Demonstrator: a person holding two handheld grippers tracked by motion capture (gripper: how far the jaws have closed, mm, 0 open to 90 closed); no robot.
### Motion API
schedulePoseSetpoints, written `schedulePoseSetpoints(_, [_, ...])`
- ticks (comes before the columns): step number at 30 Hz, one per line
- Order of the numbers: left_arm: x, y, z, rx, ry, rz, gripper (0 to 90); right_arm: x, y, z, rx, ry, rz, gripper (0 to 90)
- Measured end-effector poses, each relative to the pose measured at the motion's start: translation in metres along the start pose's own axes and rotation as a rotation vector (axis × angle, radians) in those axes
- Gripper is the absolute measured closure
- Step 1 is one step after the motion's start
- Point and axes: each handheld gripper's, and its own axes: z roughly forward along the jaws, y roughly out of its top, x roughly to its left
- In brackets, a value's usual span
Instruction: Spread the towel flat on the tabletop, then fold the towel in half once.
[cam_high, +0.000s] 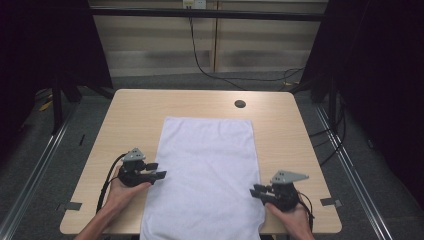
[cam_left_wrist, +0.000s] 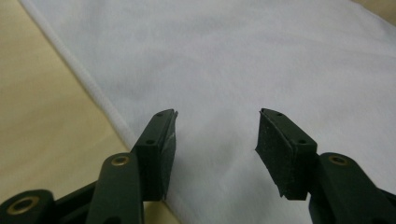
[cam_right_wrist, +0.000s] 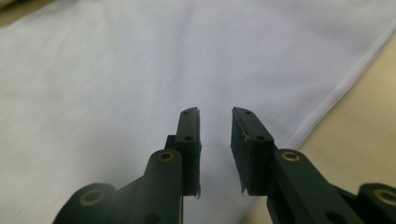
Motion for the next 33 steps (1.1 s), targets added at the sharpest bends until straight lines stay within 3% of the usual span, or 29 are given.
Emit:
schedulePoseSetpoints(2, [0.003, 0.009, 0.005, -0.023, 0.006, 0.003, 50.5, -0.020, 0.023, 0.022, -0.003, -0.024, 0.017, 65.2])
schedulePoseSetpoints(4, [0.005, 0.017, 0.012, -0.006, 0.022, 0.010, 49.9, -0.025, 0.030, 0.031, 0.009, -0.024, 0.010, 63.6])
schedulePoseSetpoints(5, [0.006, 0.019, 0.015, -0.012, 0.029, 0.024, 50.0, -0.034, 0.041, 0.049, 0.014, -0.037, 0.008, 56.6])
schedulePoseSetpoints(6, [0.008, 0.020, 0.018, -0.004, 0.041, 0.015, 50.0, -0.034, 0.041, 0.049, 0.014, -0.037, 0.008, 56.6])
schedulePoseSetpoints(7, [0.010, 0.021, 0.020, 0.001, 0.051, 0.011, 48.6, -0.039, 0.048, 0.064, 0.027, -0.058, 0.002, 52.5])
schedulePoseSetpoints(8, [0.010, 0.020, 0.022, 0.001, 0.097, 0.030, 48.6, -0.040, 0.051, 0.070, 0.043, -0.067, -0.007, 51.4])
schedulePoseSetpoints(9, [0.016, 0.016, 0.027, 0.029, 0.072, -0.009, 49.6, -0.041, 0.052, 0.074, 0.043, -0.076, -0.013, 51.6])
schedulePoseSetpoints(11, [0.017, 0.013, 0.026, 0.029, 0.071, -0.003, 52.6, -0.041, 0.052, 0.077, 0.039, -0.097, -0.028, 54.1])
schedulePoseSetpoints(13, [0.014, 0.009, 0.023, 0.025, 0.096, 0.028, 62.4, -0.038, 0.047, 0.080, 0.043, -0.122, -0.065, 57.9])
schedulePoseSetpoints(16, [0.011, 0.005, 0.016, 0.053, 0.084, 0.076, 71.1, -0.032, 0.040, 0.073, 0.037, -0.121, -0.075, 59.5])
schedulePoseSetpoints(17, [0.007, 0.002, 0.014, 0.042, 0.074, 0.061, 71.7, -0.029, 0.036, 0.069, 0.042, -0.112, -0.078, 59.9])
schedulePoseSetpoints(20, [-0.013, -0.013, 0.000, 0.055, 0.021, 0.084, 71.7, -0.017, 0.018, 0.048, 0.049, -0.054, -0.084, 63.0])
schedulePoseSetpoints(23, [-0.021, -0.020, -0.007, 0.055, -0.002, 0.070, 71.6, -0.011, 0.009, 0.038, 0.051, -0.033, -0.071, 63.0])
schedulePoseSetpoints(24, [-0.024, -0.024, -0.010, 0.054, -0.021, 0.057, 71.5, -0.008, 0.006, 0.034, 0.054, -0.024, -0.070, 63.1])
schedulePoseSetpoints(27, [-0.038, -0.031, -0.021, 0.096, -0.060, 0.081, 69.4, 0.003, -0.006, 0.022, 0.055, 0.009, -0.041, 63.0])
schedulePoseSetpoints(29, [-0.043, -0.036, -0.025, 0.091, -0.091, 0.044, 66.3, 0.014, -0.012, 0.014, 0.072, 0.020, -0.042, 62.4])
schedulePoseSetpoints(30, [-0.045, -0.035, -0.026, 0.100, -0.098, 0.060, 63.9, 0.017, -0.014, 0.011, 0.077, 0.025, -0.046, 61.0])
schedulePoseSetpoints(31, [-0.046, -0.034, -0.027, 0.081, -0.080, 0.082, 61.6, 0.014, -0.011, 0.008, 0.051, 0.039, -0.030, 58.8])
schedulePoseSetpoints(33, [-0.042, -0.027, -0.025, 0.062, -0.096, 0.069, 60.5, 0.010, -0.007, 0.007, 0.022, 0.040, -0.010, 58.1])
